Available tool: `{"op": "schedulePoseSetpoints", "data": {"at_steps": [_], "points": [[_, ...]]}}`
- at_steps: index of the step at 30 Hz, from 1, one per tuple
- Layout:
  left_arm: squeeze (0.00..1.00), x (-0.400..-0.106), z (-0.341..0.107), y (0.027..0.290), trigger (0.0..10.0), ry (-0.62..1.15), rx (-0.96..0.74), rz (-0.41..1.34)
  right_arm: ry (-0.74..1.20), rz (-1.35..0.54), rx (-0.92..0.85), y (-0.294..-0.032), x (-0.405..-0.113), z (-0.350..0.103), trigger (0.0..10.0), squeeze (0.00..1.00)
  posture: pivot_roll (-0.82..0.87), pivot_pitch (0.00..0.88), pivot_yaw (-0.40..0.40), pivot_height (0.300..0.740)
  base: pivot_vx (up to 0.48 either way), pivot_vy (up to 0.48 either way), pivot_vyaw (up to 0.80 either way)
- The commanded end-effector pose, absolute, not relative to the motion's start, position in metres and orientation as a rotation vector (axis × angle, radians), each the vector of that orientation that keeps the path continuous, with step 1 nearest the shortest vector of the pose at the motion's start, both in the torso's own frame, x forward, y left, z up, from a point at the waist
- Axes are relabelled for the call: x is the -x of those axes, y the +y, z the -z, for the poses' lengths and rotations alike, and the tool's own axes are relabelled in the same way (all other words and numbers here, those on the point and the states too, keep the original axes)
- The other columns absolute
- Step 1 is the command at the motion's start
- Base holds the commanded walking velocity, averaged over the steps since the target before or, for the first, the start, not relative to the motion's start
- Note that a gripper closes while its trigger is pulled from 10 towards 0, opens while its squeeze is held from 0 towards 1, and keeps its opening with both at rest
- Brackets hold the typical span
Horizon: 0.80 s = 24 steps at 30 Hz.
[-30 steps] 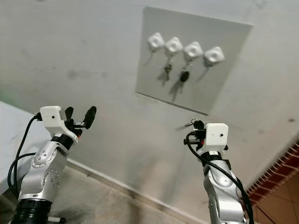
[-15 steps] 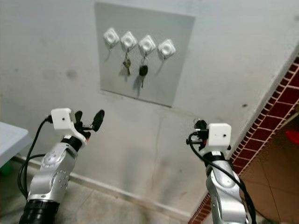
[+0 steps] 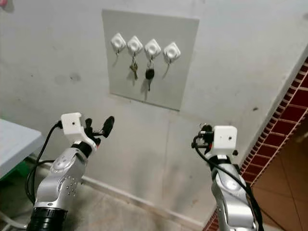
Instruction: Hang keys on a hook
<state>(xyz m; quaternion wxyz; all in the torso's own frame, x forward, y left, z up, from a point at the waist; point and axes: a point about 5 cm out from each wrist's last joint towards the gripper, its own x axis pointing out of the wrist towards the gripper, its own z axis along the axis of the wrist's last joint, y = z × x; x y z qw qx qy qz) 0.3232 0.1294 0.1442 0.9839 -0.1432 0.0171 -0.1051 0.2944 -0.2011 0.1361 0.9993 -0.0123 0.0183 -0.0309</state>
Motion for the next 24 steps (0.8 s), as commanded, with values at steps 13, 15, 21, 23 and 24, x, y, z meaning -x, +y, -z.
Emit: {"op": "schedulePoseSetpoints", "data": {"at_steps": [13, 15, 21, 23, 24], "points": [[0.00, -0.327, -0.158, 0.130, 10.0, 0.047, 0.377, 0.235, -0.014, 0.023, 0.011, -0.201, -0.297, -0.153, 10.0, 0.00, -0.02, 0.014, -0.049, 0.740, 0.000, 0.106, 0.00], [0.00, -0.327, -0.159, 0.132, 10.0, 0.028, 0.367, 0.228, -0.016, 0.019, 0.010, -0.200, -0.297, -0.153, 10.0, 0.00, -0.02, 0.014, -0.049, 0.740, 0.000, 0.458, 0.00], [0.00, -0.327, -0.160, 0.132, 10.0, 0.033, 0.339, 0.218, -0.021, 0.015, 0.019, -0.199, -0.297, -0.152, 10.0, 0.00, -0.02, 0.006, -0.052, 0.740, 0.000, 0.153, 0.00], [0.00, -0.328, -0.160, 0.133, 10.0, 0.033, 0.342, 0.208, -0.018, 0.020, 0.018, -0.199, -0.297, -0.152, 10.0, 0.00, -0.02, 0.006, -0.052, 0.740, 0.000, 0.000, 0.00], [0.00, -0.328, -0.159, 0.134, 10.0, 0.033, 0.343, 0.207, -0.018, 0.019, 0.019, -0.199, -0.297, -0.152, 10.0, 0.00, -0.02, 0.002, -0.053, 0.740, 0.000, 0.000, 0.00]]}}
